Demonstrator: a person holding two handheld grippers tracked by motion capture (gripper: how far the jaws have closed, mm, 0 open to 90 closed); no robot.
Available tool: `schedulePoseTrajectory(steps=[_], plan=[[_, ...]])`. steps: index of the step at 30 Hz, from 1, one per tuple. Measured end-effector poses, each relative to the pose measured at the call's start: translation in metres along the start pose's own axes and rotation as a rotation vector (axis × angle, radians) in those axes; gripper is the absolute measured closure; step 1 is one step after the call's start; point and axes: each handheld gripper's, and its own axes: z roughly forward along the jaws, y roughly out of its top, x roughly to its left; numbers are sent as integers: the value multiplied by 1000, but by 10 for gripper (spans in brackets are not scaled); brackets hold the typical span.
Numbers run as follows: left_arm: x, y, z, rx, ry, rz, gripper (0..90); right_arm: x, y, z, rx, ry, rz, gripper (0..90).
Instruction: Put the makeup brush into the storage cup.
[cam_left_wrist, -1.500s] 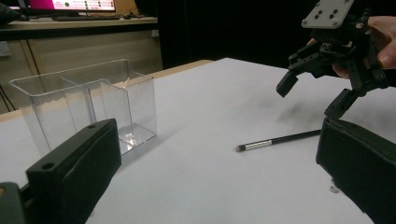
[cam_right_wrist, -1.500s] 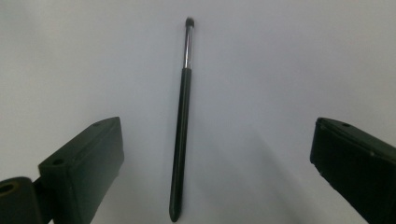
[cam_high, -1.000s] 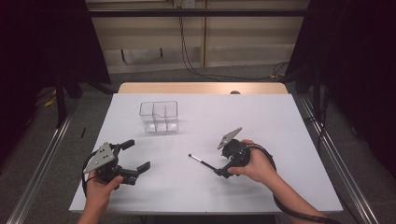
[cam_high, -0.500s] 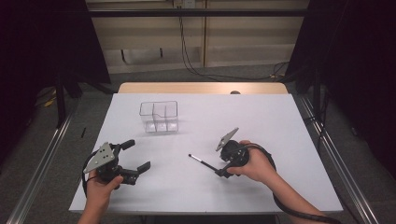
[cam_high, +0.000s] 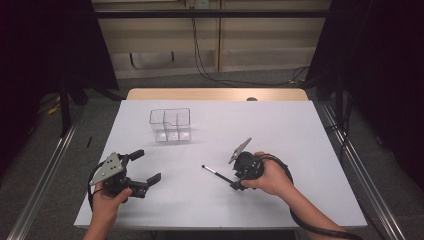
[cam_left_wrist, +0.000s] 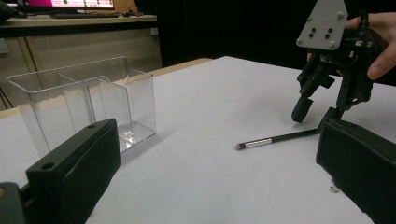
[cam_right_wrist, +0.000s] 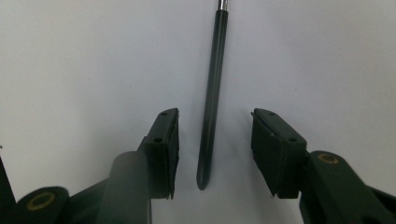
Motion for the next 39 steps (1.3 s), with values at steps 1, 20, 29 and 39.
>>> schedulePoseTrajectory(steps=[1,20,29,39], plan=[[0,0,0,0,0,0,1,0,0,0,0,0,0,528],[0,-2,2,8,-3,-3,1,5,12,8,98,-56,-15,844],[1,-2,1,14,0,2,1,3,9,7,75,-47,30,846],[0,-2,4,19,-5,-2,1,-4,-5,5,-47,6,97,847]])
